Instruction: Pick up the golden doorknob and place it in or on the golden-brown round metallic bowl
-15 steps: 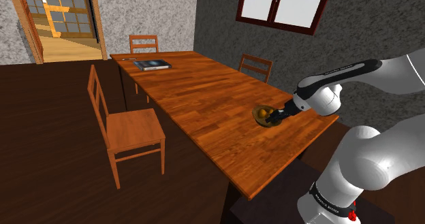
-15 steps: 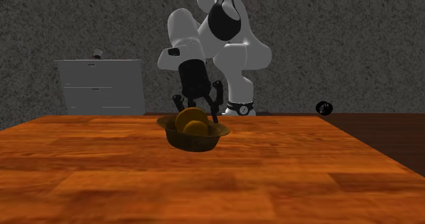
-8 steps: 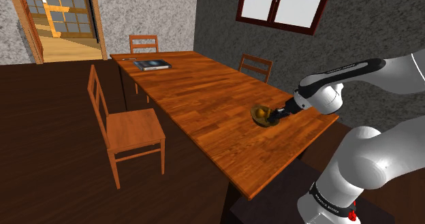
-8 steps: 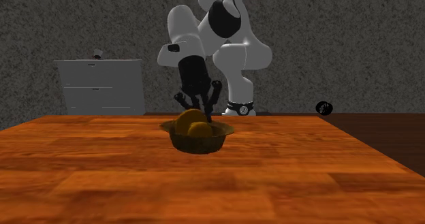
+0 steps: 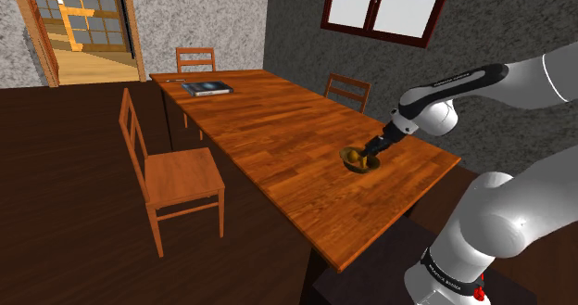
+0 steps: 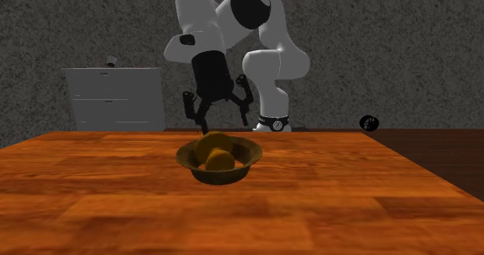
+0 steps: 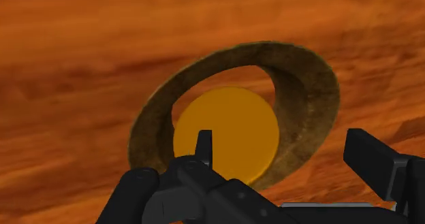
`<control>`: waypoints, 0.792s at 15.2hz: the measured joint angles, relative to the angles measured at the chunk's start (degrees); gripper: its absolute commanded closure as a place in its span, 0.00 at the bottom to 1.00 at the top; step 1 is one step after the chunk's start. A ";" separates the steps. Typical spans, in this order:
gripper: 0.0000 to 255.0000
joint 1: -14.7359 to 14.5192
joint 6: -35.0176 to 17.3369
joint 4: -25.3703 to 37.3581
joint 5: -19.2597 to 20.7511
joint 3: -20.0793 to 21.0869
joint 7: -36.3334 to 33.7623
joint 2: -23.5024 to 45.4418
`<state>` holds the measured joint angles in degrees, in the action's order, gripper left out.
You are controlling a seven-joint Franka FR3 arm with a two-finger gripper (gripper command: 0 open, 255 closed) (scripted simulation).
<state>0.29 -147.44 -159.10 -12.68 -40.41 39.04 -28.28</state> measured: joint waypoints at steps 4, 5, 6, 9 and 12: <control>0.00 -6.80 14.50 18.13 2.01 -0.52 3.66 17.28; 0.00 -7.39 15.66 20.00 1.81 -0.66 4.47 19.37; 0.00 -7.67 15.55 20.69 1.44 -0.84 5.14 20.59; 0.00 -8.62 13.68 20.34 -0.62 -0.96 6.91 23.38; 0.00 -9.26 12.46 19.77 -3.09 -0.94 8.63 25.65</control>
<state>-8.97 -134.98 -139.33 -15.77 -41.35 47.67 -2.63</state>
